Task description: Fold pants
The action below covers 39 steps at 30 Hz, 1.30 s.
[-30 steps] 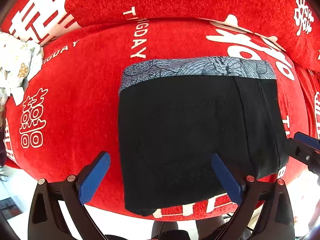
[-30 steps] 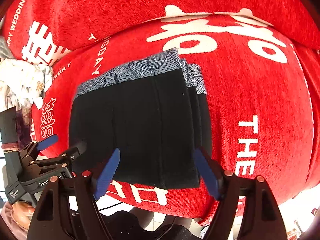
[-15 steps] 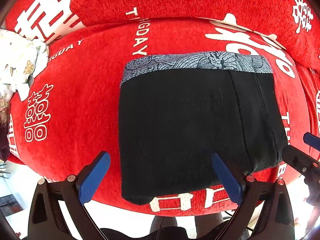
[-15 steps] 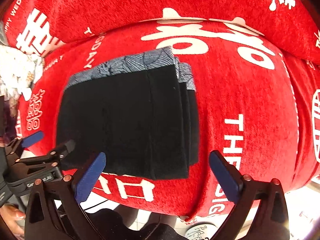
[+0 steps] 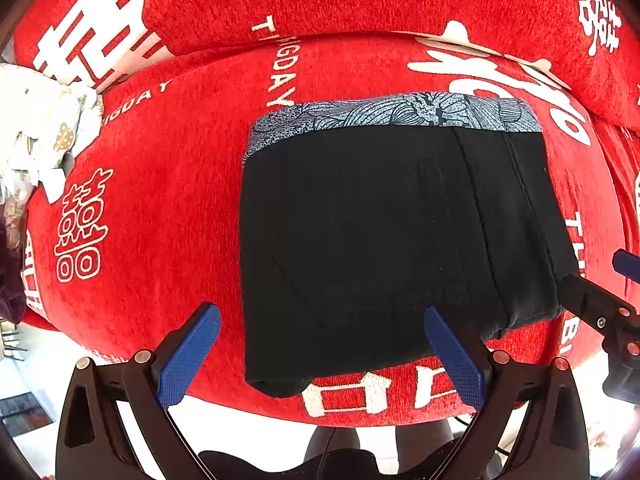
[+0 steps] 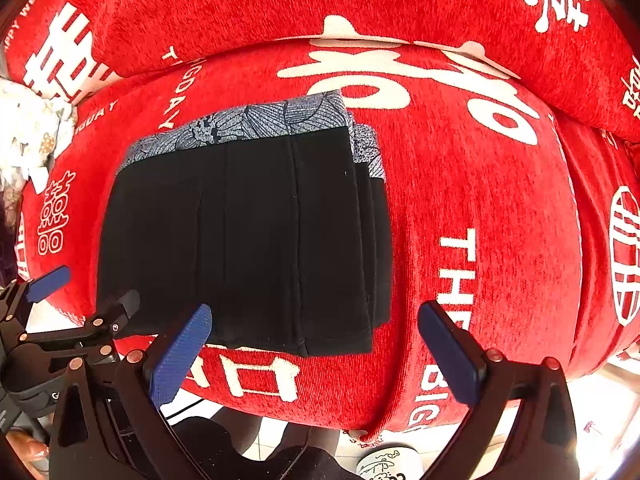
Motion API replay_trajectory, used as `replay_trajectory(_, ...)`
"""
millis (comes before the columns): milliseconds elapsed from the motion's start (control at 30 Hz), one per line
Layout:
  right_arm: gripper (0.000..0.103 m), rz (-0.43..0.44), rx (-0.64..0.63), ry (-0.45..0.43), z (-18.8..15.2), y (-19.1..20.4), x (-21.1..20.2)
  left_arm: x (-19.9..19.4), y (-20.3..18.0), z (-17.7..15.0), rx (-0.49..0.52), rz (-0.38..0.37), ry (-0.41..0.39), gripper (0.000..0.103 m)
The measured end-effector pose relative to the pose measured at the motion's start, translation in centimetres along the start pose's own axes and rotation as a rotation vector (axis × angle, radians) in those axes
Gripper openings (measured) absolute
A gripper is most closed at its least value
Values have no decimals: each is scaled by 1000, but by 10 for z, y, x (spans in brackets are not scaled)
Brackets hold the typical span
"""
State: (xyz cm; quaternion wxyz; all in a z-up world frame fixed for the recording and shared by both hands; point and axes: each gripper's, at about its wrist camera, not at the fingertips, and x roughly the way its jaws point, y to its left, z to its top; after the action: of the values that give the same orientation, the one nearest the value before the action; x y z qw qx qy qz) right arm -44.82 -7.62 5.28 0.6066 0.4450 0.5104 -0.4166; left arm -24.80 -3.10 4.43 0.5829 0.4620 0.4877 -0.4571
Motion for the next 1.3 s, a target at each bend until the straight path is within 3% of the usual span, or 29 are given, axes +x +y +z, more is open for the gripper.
replay_trajectory(1300,103,-73,-36,15,-2,18,7,2,17,-3,-14,27,-9,102)
